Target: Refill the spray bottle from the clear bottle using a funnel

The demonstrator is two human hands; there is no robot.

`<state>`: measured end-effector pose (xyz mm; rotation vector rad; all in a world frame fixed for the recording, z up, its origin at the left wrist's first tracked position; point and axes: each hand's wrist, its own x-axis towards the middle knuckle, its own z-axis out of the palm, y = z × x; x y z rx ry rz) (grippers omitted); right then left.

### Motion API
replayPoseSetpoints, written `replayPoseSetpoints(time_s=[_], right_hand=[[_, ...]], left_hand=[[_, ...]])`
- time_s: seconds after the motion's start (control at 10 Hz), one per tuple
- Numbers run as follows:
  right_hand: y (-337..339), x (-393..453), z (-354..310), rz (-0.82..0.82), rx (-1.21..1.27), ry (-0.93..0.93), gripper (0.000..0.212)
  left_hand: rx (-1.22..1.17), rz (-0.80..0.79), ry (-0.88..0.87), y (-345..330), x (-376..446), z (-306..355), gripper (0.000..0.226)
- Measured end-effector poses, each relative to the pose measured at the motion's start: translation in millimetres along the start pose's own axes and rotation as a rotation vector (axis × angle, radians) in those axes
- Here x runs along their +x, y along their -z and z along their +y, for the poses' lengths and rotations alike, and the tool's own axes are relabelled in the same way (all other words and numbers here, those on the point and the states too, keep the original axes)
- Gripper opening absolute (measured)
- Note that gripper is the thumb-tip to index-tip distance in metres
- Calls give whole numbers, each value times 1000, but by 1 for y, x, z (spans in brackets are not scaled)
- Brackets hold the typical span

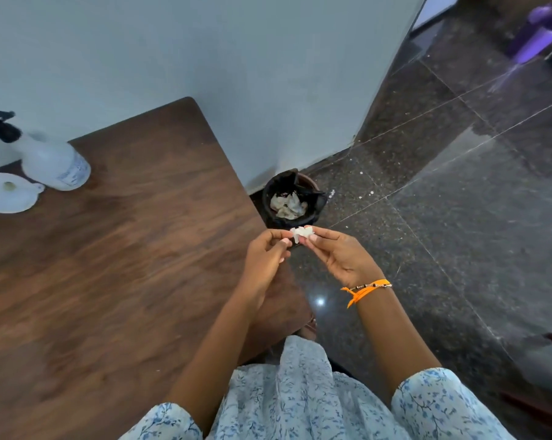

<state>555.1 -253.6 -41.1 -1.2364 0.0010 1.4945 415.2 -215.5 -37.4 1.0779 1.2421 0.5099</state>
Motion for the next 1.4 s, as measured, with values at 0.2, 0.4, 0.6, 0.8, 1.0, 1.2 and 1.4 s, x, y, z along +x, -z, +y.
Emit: replayPoseSetpoints(time_s=[0.2, 0.4, 0.6, 0.8, 1.0, 1.2, 1.4], right_hand=[[4, 37, -27, 80, -122, 32, 18], [6, 76, -50, 164, -314, 62, 18], [7, 141, -66, 212, -252, 56, 15], [26, 257, -68, 328, -307, -104, 25], [77, 364, -58, 346, -497, -161, 22], [106, 442, -33, 322, -694, -184, 23], [116, 477, -19, 310, -481, -308, 48]], left_hand=[[3, 5, 58, -17, 34, 10, 22], [35, -4, 71, -23, 83, 34, 22], [138, -57, 111, -35, 146, 42, 18], [102, 90, 271, -60, 235, 21, 19], [-13, 155, 557, -96, 321, -31, 17], [-14, 193, 609, -99, 386, -80, 10], [-66, 258, 654, -95, 413, -108, 15]])
